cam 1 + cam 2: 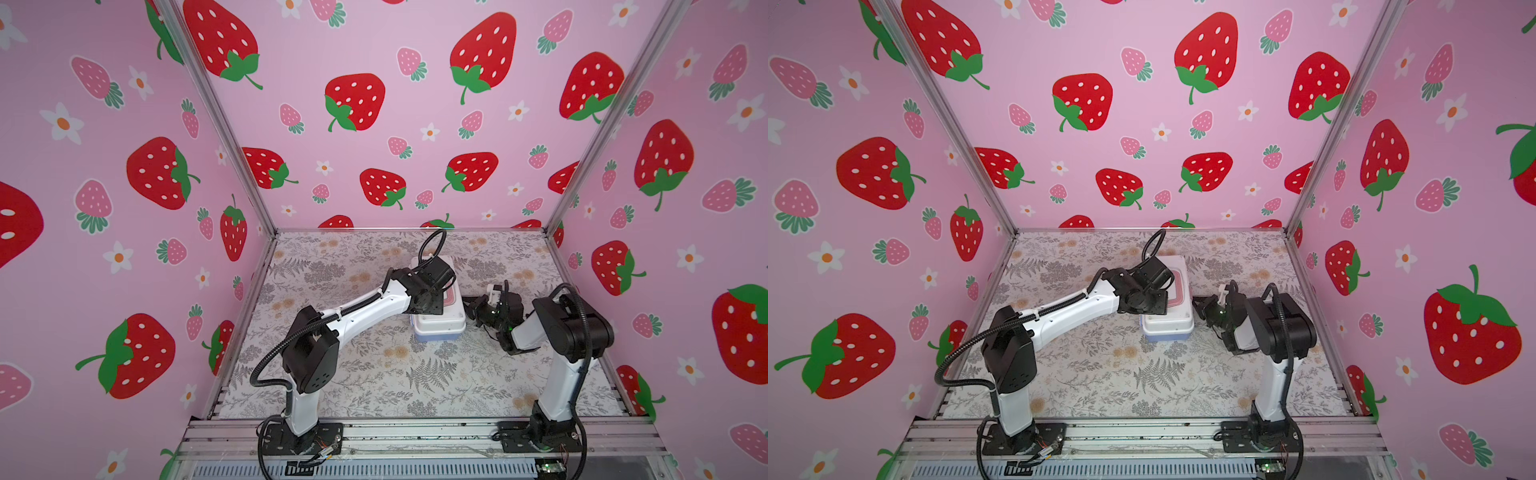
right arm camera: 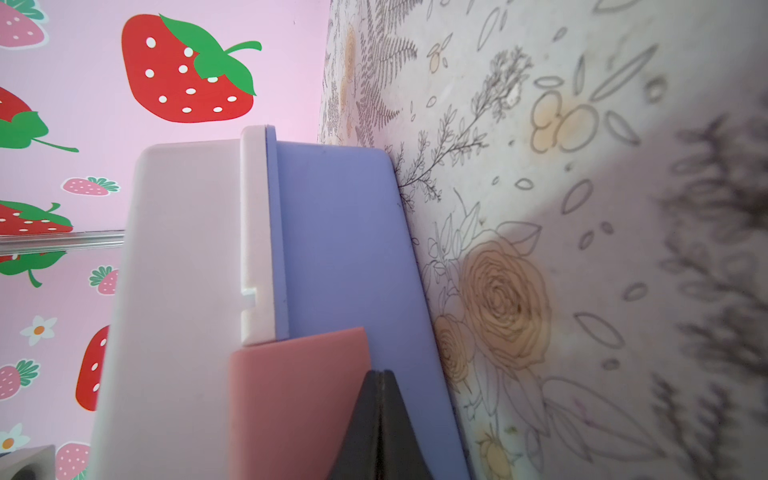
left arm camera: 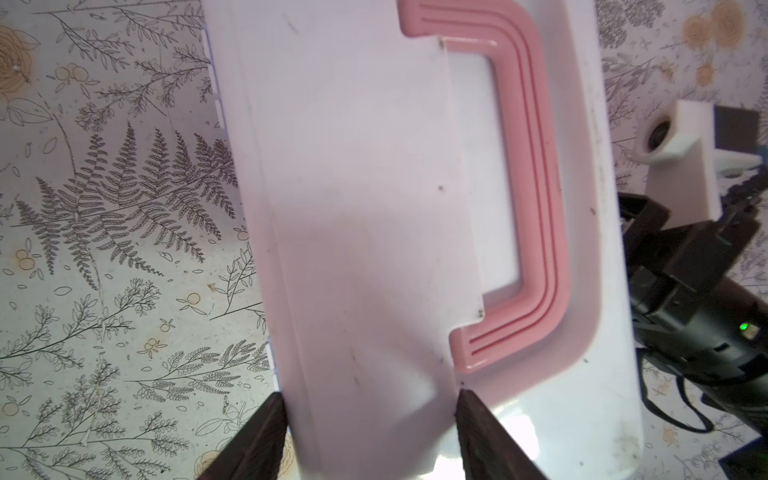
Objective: Pack the tool kit
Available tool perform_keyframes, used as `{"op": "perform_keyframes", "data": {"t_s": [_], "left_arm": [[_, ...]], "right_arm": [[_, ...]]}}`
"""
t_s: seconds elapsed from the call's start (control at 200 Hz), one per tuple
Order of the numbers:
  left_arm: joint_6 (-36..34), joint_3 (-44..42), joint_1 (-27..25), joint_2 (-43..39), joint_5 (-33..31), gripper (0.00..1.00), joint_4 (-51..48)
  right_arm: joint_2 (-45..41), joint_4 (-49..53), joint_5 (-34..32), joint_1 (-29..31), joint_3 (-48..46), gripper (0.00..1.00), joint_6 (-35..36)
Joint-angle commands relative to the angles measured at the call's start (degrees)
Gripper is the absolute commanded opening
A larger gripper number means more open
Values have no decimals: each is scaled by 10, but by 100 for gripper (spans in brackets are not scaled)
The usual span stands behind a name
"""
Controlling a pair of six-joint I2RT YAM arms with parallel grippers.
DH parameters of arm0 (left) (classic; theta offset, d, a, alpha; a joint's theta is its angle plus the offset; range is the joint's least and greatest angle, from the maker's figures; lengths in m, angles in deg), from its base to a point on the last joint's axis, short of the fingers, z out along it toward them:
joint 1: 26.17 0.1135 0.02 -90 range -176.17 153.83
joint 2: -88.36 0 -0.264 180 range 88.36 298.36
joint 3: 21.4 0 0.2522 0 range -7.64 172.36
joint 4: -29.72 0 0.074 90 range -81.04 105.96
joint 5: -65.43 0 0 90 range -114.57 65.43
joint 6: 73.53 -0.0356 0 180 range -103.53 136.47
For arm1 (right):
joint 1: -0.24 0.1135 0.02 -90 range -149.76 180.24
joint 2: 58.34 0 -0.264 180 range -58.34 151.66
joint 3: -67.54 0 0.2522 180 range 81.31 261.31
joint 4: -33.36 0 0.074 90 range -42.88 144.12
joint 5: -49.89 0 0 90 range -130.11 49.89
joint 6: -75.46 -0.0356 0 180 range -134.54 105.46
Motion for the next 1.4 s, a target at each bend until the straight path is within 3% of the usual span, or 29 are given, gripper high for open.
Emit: {"op": "perform_keyframes", "data": {"t_s": [0.0,0.285,0.585,0.605,0.625,0.64,0.87,1.126,1.251,1.396], "left_arm": [[-23,-25,-29,80,77,66,-16],[-54,-1,-20,74,56,66,-41],[-40,-63,67,4,97,70,3],[-41,-67,71,-4,96,72,5],[-42,-71,75,-12,95,95,6],[-43,-73,77,-17,93,100,7],[-64,-85,106,-115,67,99,-3],[-75,-117,153,-242,47,99,-17],[-79,-131,180,-291,34,99,-36],[-72,-160,205,-346,-4,99,-43]], "right_arm": [[-11,-36,41,21,11,6,9],[-49,-5,24,41,-4,16,26],[-142,77,-32,78,-51,23,76],[-146,83,-36,80,-52,23,79],[-150,88,-39,83,-51,23,81],[-153,90,-42,86,-52,23,82],[-148,149,-93,158,-3,26,97],[-43,153,-113,260,99,27,79],[-47,122,-107,250,82,28,65],[-145,159,-98,190,25,35,107]]}}
